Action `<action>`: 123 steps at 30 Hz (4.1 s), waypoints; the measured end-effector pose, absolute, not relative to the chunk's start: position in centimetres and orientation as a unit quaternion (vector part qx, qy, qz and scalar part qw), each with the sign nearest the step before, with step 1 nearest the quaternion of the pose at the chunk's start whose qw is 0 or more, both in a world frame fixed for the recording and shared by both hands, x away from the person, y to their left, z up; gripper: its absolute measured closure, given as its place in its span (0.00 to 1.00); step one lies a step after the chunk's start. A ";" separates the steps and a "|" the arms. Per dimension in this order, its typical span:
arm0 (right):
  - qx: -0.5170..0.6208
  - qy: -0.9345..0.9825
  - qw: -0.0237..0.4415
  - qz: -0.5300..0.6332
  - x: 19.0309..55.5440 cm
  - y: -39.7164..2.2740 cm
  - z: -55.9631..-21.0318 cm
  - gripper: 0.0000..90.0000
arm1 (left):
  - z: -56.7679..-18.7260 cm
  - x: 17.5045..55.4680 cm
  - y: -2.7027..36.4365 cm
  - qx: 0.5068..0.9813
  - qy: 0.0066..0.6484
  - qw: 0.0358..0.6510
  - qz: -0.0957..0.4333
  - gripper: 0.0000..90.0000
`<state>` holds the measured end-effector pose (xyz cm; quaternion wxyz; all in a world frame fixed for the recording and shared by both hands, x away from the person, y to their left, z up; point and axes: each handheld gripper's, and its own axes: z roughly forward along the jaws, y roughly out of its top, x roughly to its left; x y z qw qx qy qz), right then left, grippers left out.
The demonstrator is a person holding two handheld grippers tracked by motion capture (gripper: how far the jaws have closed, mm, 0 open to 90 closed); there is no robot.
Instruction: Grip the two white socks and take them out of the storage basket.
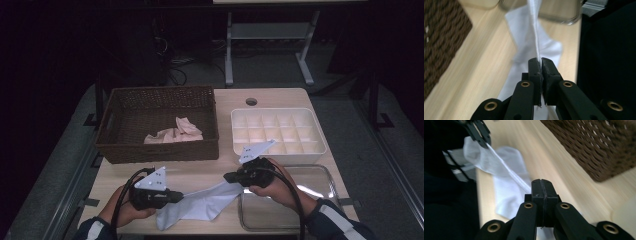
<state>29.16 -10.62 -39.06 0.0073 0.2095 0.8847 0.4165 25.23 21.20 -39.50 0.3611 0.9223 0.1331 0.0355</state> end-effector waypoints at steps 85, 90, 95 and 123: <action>0.129 0.914 0.072 0.378 30.3 -7.9 -42.2 0.94 | -41.7 25.6 25.9 0.894 0.247 0.347 0.138 0.93; 0.121 0.919 0.043 0.373 29.1 -7.6 -42.0 0.94 | -42.5 26.2 26.4 0.897 0.266 0.315 0.157 0.88; 0.079 0.941 0.050 0.326 28.1 -6.4 -43.5 0.91 | -42.9 26.7 27.1 0.891 0.286 0.324 0.143 0.80; 0.145 0.941 0.070 0.296 29.0 -8.4 -44.9 0.86 | -44.7 28.0 26.7 0.896 0.315 0.291 0.117 0.96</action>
